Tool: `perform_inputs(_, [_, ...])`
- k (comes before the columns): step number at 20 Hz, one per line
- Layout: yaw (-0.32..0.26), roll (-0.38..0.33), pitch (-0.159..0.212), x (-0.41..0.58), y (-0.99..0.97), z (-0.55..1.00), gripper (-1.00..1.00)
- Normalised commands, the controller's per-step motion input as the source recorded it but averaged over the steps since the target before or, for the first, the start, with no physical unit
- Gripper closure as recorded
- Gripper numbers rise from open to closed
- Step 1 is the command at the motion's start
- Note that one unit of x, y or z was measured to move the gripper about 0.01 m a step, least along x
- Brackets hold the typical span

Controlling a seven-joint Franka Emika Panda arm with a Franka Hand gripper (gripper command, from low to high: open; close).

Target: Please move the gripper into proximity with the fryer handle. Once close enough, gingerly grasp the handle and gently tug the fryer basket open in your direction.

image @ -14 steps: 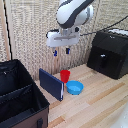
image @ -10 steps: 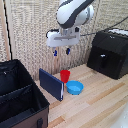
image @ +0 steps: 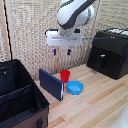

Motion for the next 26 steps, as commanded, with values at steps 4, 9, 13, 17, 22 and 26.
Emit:
perform_inputs(4, [-0.357, -0.053, -0.018, 0.000, 0.00, 0.00, -1.00])
perform_inputs(9, [-0.230, -0.212, -0.038, 0.027, 0.00, 0.01, -1.00])
perform_inputs(13, [-0.127, -0.354, -0.069, 0.057, 0.00, 0.00, -1.00])
perform_inputs(17, [-0.042, -0.375, -0.095, 0.009, 0.00, 0.00, -1.00])
perform_inputs(22, [-0.011, -0.375, -0.104, 0.000, 0.00, -0.01, -1.00])
perform_inputs(26, [0.000, -0.375, -0.133, 0.019, -0.05, -0.03, -1.00])
